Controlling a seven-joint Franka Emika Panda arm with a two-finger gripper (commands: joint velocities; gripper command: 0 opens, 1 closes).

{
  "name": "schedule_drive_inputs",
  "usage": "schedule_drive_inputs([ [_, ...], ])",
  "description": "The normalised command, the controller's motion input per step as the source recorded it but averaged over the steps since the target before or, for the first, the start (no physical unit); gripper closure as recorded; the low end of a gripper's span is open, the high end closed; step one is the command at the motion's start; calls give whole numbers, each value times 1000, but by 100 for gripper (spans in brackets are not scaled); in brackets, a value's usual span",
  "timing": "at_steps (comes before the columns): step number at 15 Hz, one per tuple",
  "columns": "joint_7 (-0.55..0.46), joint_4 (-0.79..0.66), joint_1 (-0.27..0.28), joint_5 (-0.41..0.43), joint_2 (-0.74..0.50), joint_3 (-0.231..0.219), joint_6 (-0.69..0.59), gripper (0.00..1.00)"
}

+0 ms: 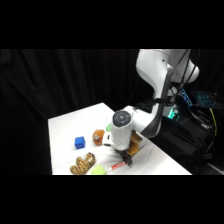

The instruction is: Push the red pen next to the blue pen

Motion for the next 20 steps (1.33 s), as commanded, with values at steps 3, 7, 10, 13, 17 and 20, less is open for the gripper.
schedule_drive_inputs([
  [3, 293, 313, 269, -182, 177, -22, -276, 0],
  [7, 166, 369, 121, -154, 190, 47, -283, 0],
  [10, 51, 317, 1, -172, 211, 41, -163, 0],
  [13, 13, 223, -17, -188, 176, 12, -111, 0],
  [17, -132, -22, -177, -139, -54, -16, -114, 0],
  [20, -255, -268, -333, -128, -413, -66, -193, 0],
])
